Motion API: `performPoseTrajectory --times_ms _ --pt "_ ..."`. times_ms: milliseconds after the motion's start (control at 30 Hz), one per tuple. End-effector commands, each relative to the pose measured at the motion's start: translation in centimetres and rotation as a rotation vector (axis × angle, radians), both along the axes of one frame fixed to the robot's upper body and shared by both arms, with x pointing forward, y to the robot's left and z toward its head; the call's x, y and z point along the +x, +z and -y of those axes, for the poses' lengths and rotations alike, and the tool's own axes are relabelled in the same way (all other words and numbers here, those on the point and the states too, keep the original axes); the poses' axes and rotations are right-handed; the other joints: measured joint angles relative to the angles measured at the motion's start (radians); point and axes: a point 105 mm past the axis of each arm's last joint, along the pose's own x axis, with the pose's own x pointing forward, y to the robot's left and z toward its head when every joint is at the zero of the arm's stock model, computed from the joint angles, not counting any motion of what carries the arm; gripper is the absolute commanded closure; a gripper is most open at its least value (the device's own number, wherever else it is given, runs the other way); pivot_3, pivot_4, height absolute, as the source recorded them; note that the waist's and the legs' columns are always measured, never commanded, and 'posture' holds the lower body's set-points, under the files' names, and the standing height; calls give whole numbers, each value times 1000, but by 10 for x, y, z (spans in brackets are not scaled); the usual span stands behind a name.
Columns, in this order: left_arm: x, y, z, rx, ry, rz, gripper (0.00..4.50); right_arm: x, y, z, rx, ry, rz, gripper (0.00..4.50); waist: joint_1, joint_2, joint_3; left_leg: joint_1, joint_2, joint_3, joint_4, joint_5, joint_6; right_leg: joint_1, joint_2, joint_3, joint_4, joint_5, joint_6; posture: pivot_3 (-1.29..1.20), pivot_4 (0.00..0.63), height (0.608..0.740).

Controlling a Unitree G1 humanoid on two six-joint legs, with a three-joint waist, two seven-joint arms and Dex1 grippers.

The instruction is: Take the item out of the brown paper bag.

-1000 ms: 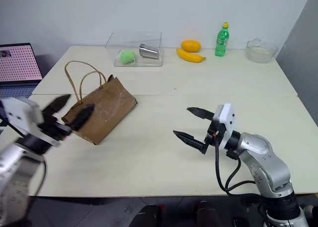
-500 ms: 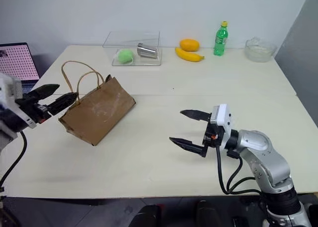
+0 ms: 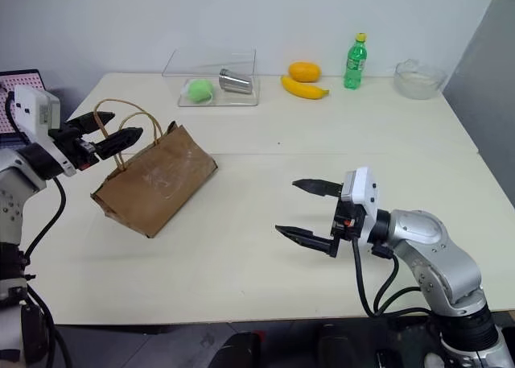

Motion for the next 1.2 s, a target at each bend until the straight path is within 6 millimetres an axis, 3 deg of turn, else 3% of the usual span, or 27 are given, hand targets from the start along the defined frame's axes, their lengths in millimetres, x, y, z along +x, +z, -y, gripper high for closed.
performPoseTrajectory --times_ms 33,167,600,767,900,1200 --pt "0 21 -1 43 -12 46 475 -5 16 0 7 17 63 0 0 0 0 0 0 0 0 0 0 0 0 0 0 0 0 0 150 740" --pt "6 22 -4 81 -11 44 475 -5 19 1 4 18 63 0 -2 0 0 0 0 0 0 0 0 0 0 0 0 0 0 0 150 740" --pt "20 32 -3 197 -66 82 4461 -7 22 5 -3 -2 52 0 -2 0 0 -1 0 0 1 0 0 0 0 -1 1 0 0 0 150 740" --pt "23 49 14 352 -140 202 4485 -6 23 8 3 -40 63 0 -1 0 0 -1 0 0 1 0 0 0 0 -1 1 0 0 0 150 740" --pt "26 67 46 605 -239 386 4485 -8 27 16 31 -119 97 0 5 -2 1 -4 -1 -2 2 0 0 -1 0 -3 0 0 1 0 150 740" --pt "36 101 99 613 -345 597 4485 -26 20 26 38 -208 133 0 -1 -3 1 -12 -2 -2 4 0 0 -7 -1 -2 1 2 3 0 150 740"
